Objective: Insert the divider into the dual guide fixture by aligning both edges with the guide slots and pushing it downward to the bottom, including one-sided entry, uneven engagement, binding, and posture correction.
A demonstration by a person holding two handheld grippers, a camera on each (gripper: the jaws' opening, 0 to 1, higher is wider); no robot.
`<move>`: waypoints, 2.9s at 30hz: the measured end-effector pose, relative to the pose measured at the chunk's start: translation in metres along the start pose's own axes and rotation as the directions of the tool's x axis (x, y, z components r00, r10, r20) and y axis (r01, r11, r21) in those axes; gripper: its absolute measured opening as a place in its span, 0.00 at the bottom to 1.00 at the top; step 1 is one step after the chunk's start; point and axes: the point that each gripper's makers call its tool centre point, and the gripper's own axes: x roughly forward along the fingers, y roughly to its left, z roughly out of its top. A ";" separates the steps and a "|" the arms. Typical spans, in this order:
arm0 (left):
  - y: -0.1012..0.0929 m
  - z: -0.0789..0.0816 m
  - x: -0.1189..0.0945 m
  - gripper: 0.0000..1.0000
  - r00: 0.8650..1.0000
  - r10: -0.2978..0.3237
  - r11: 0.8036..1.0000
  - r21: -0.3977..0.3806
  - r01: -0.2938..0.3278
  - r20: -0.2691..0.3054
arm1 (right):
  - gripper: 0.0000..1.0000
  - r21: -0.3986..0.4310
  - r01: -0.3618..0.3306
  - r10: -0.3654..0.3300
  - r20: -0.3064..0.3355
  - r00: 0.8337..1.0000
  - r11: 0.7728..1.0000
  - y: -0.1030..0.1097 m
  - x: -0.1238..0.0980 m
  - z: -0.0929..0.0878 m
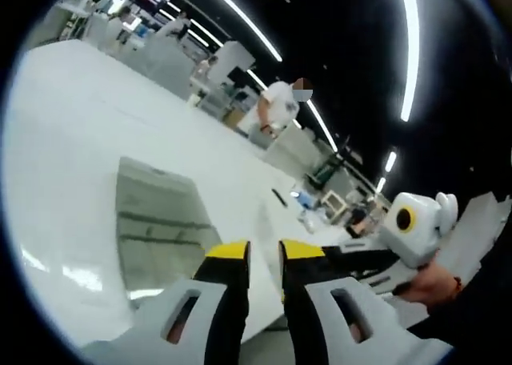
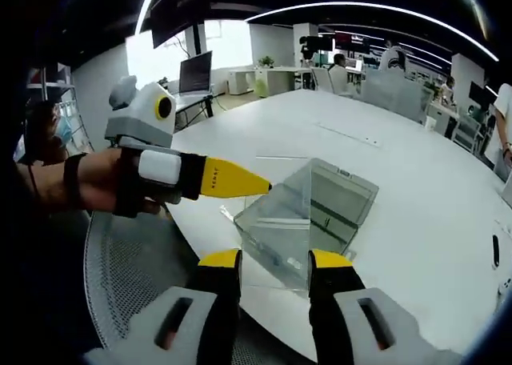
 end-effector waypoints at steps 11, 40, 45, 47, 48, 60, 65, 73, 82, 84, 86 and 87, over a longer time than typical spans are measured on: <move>-0.008 0.006 -0.005 0.00 0.998 -0.050 0.996 -0.076 0.052 0.028 | 0.29 0.001 -0.010 0.010 0.018 1.000 1.000 0.005 -0.003 0.003; -0.026 0.023 -0.025 0.00 0.977 -0.207 0.978 -0.007 0.208 0.038 | 0.31 0.111 -0.147 0.128 0.168 0.978 0.983 0.015 -0.015 0.025; -0.030 0.025 -0.024 0.00 0.973 -0.227 0.974 -0.002 0.228 0.046 | 0.29 0.185 -0.223 0.177 0.233 0.956 0.957 0.018 -0.016 0.034; -0.031 0.030 -0.023 0.00 0.968 -0.240 0.968 -0.050 0.244 0.075 | 0.29 0.210 -0.234 0.186 0.228 0.956 0.949 0.016 -0.014 0.032; -0.031 0.032 -0.023 0.00 0.965 -0.249 0.965 -0.064 0.255 0.084 | 0.29 0.217 -0.238 0.185 0.242 0.953 0.947 0.015 -0.014 0.034; -0.022 0.041 -0.023 0.00 0.957 -0.263 0.954 -0.118 0.277 0.120 | 0.14 0.317 -0.368 0.250 0.355 0.901 0.874 0.014 -0.020 0.051; -0.024 0.050 -0.026 0.00 0.937 -0.301 0.927 -0.176 0.331 0.177 | 0.08 0.339 -0.446 0.294 0.413 0.862 0.829 0.019 -0.024 0.061; -0.027 0.048 -0.033 0.00 0.925 -0.322 0.909 -0.206 0.362 0.202 | 0.07 0.357 -0.509 0.314 0.479 0.820 0.783 0.019 -0.029 0.073; -0.036 0.041 -0.036 0.00 0.911 -0.359 0.887 -0.229 0.401 0.204 | 0.07 0.399 -0.563 0.334 0.511 0.792 0.724 0.025 -0.030 0.072; -0.035 0.040 -0.036 0.00 0.912 -0.356 0.887 -0.233 0.399 0.205 | 0.06 0.414 -0.569 0.330 0.519 0.789 0.711 0.025 -0.031 0.072; -0.036 0.041 -0.037 0.00 0.906 -0.366 0.876 -0.251 0.413 0.213 | 0.04 0.429 -0.597 0.342 0.535 0.772 0.678 0.027 -0.035 0.074; -0.037 0.041 -0.038 0.00 0.902 -0.372 0.870 -0.258 0.421 0.219 | 0.04 0.435 -0.606 0.344 0.543 0.766 0.666 0.027 -0.036 0.075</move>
